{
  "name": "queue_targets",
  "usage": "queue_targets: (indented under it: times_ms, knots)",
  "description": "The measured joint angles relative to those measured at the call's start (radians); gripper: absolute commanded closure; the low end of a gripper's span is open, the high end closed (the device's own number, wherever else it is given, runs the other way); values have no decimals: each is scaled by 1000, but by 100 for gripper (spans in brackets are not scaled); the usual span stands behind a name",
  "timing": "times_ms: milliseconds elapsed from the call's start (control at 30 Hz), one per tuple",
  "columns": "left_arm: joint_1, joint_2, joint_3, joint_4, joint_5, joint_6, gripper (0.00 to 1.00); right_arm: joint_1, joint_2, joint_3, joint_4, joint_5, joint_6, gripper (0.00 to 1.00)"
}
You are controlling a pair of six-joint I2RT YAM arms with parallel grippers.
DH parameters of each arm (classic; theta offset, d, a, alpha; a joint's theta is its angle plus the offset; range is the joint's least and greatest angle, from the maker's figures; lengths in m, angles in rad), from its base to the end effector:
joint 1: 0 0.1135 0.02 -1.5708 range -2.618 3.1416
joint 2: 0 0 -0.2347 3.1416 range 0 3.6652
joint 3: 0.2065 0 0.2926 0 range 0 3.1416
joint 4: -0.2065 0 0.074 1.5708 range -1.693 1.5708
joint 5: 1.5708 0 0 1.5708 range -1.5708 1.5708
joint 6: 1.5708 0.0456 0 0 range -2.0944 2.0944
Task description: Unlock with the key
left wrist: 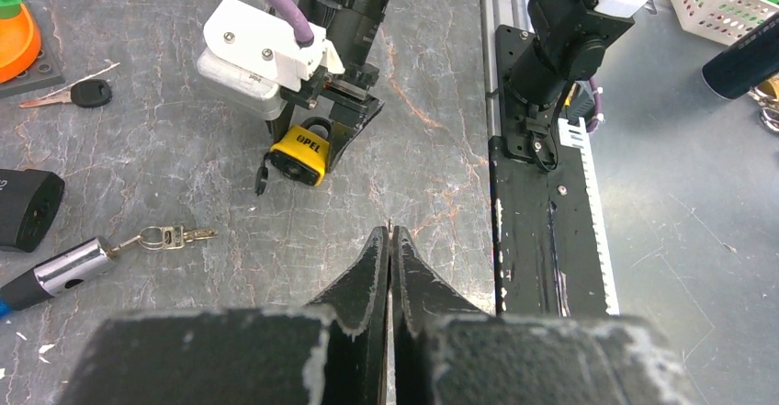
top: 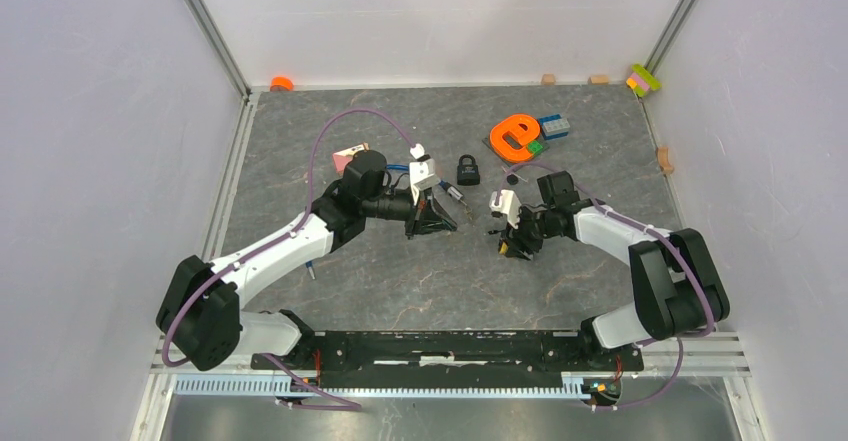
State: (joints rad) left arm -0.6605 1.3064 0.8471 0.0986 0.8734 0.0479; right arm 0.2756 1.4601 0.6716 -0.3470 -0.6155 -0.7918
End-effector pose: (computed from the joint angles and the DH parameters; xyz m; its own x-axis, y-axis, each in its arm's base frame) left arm 0.2459 -0.2353 0.2304 -0.2324 0.2195 -0.9475 0.9726 0.0567 -0.2254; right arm 0.2675 0.1030 0.0851 -0.2882 -0.6853 -0.6688 -0.9416 0.3299 0.0677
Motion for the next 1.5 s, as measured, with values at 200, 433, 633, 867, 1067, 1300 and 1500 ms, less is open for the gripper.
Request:
queue_targets:
  times_ms: [200,433,633,867,1067,1300,1500]
  knots:
    - [0,6,5,2,0,-2,98,13,2,0,1,10,-3,46]
    - [1,28,5,29,-8,-42,98,26,2,0,9,18,-7,43]
    - [5,28,5,40,-8,-60,98,30,2,-8,10,24,-23,41]
    - [14,28,5,45,-8,-70,98,32,0,-14,22,29,-26,56]
    - [30,28,5,58,-22,-90,98,36,0,-14,24,32,-25,94]
    - [64,33,3,114,-26,-187,98,37,-28,-14,20,27,-18,100]
    - [68,57,3,148,0,-291,98,37,-202,-14,99,-31,8,100]
